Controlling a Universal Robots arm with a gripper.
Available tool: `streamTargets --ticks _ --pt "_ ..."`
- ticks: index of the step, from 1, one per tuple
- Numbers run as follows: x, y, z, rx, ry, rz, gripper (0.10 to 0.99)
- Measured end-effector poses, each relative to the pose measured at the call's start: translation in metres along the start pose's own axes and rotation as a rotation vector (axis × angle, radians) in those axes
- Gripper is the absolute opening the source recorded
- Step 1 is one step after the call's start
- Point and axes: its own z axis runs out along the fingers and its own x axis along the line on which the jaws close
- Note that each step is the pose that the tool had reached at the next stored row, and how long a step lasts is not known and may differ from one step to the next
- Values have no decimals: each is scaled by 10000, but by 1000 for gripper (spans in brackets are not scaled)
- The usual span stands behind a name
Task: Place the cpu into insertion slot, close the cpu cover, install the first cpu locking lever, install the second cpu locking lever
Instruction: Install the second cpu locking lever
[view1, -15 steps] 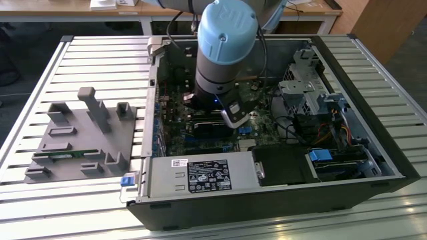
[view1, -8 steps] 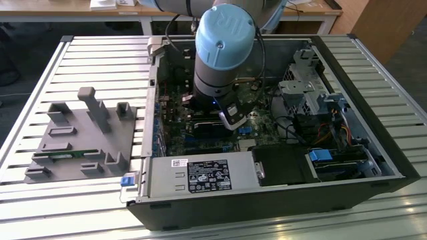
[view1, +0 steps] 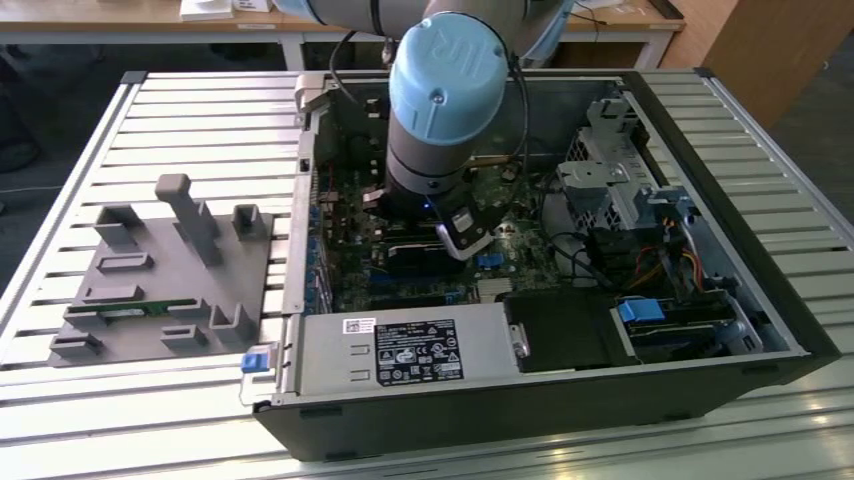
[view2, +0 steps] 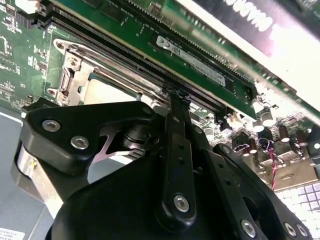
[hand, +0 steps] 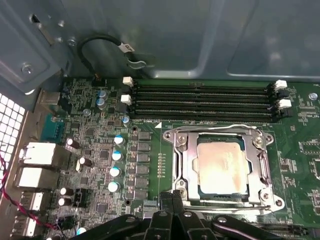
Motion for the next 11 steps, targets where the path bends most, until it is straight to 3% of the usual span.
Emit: streamTargets --ticks 6,11 --pt "19 29 32 -28 -2 -2 122" --pt "26 44 -4 -22 1 -1 122"
